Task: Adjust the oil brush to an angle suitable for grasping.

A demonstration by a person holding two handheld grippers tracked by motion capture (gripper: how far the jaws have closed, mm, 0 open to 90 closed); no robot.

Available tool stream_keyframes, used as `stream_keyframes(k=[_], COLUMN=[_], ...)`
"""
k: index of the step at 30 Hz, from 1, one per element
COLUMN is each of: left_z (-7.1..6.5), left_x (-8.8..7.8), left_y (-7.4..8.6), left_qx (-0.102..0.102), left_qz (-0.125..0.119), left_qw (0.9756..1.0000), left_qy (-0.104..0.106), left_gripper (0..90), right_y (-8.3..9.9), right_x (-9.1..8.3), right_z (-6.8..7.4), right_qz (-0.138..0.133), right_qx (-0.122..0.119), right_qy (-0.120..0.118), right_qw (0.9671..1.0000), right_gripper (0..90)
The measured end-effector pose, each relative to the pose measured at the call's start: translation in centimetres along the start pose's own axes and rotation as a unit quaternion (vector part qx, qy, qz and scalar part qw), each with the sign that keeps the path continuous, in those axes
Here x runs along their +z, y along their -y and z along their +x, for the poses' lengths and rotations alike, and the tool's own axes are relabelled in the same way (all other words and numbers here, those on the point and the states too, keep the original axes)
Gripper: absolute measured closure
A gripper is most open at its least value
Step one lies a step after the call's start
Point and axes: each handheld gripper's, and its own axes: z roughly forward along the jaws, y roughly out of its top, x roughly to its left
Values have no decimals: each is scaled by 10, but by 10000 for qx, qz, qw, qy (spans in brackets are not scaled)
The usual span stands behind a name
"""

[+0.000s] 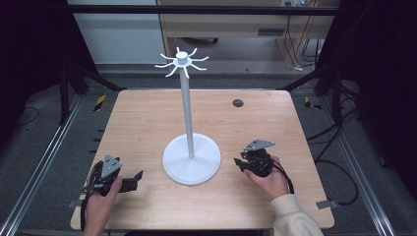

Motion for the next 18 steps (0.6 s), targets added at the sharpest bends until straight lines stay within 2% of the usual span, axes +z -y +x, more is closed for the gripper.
stream_keyframes(k=[2,6,8,13,18], left_z=[0,-1,-1,-1,-1], left_x=[1,1,0,0,1], left_y=[0,0,1,1,1], left_qx=[9,3,3,1,-10], left_qz=[25,36,39,44,60], left_qw=[10000,10000,10000,10000,10000], left_qy=[-17,-20,-21,-19,-5], left_gripper=[30,30,30,30,31], right_y=[0,3,5,8,12], right_x=[2,3,4,7,13], right_z=[1,-1,-4,-8,-17], right_qz=[73,221,312,479,666], right_qx=[-88,-94,-46,33,210], right_qy=[14,16,-12,107,247], right_qw=[9999,9997,9995,9988,9972], right_gripper=[767,890,900,900,900])
